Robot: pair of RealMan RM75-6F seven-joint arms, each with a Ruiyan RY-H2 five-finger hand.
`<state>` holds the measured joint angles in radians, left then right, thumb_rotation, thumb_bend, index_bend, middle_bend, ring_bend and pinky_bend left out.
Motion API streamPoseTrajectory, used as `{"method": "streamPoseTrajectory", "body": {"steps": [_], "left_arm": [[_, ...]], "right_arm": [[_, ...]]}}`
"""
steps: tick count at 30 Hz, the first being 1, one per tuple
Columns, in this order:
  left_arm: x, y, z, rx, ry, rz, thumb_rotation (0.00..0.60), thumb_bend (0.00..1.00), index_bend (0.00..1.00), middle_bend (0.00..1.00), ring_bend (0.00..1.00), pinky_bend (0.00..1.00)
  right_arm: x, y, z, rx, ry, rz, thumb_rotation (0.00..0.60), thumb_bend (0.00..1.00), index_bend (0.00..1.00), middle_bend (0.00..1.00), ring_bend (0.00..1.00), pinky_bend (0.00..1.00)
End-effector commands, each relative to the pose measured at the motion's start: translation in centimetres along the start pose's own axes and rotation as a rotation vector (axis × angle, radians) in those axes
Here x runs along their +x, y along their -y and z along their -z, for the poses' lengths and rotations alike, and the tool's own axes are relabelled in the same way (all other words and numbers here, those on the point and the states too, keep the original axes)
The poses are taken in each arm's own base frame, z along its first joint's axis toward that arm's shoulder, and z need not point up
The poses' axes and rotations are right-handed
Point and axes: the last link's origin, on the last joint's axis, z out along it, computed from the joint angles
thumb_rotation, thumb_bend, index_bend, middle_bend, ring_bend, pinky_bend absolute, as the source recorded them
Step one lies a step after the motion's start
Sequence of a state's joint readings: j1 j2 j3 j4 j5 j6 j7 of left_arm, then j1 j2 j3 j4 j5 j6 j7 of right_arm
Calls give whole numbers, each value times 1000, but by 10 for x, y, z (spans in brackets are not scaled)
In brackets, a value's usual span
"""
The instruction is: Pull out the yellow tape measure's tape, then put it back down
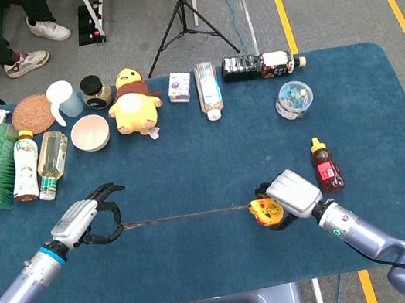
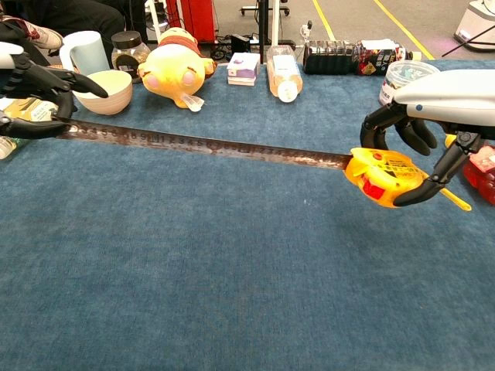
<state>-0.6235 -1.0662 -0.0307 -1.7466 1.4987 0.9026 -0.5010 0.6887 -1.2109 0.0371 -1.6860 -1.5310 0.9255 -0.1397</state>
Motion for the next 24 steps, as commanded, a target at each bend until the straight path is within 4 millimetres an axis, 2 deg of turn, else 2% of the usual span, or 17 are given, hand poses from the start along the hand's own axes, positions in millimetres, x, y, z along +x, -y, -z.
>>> {"method": "streamPoseTrajectory", "body": {"steps": [1, 9, 13, 15, 20, 24], "left_arm": [[-5, -8, -11, -15, 14, 2, 492, 416, 623, 124, 0, 111], [-20, -28, -35, -48, 28, 23, 488, 415, 623, 124, 0, 111], [-31, -40, -51, -64, 51, 14, 491, 357, 609, 124, 0, 111], [-34, -43, -56, -63, 57, 13, 491, 328, 554, 124, 0, 111], [-38, -48, -60, -61, 63, -16, 491, 289, 318, 70, 0, 101], [-30, -48, -54, -62, 17, -41, 491, 283, 232, 40, 0, 90]], "right_arm": [[1, 3, -3, 4, -5, -3, 420, 252, 651, 677, 652, 584], [4, 12, -12, 14, -14, -14, 418, 253, 651, 678, 652, 585], [6, 15, -17, 11, -18, -28, 421, 252, 651, 678, 653, 586], [6, 15, -19, 7, -20, -31, 420, 253, 651, 678, 654, 588], [6, 12, -20, -8, -25, -37, 421, 252, 652, 678, 654, 590], [5, 7, -21, -21, -27, -35, 422, 252, 651, 678, 654, 589]]}}
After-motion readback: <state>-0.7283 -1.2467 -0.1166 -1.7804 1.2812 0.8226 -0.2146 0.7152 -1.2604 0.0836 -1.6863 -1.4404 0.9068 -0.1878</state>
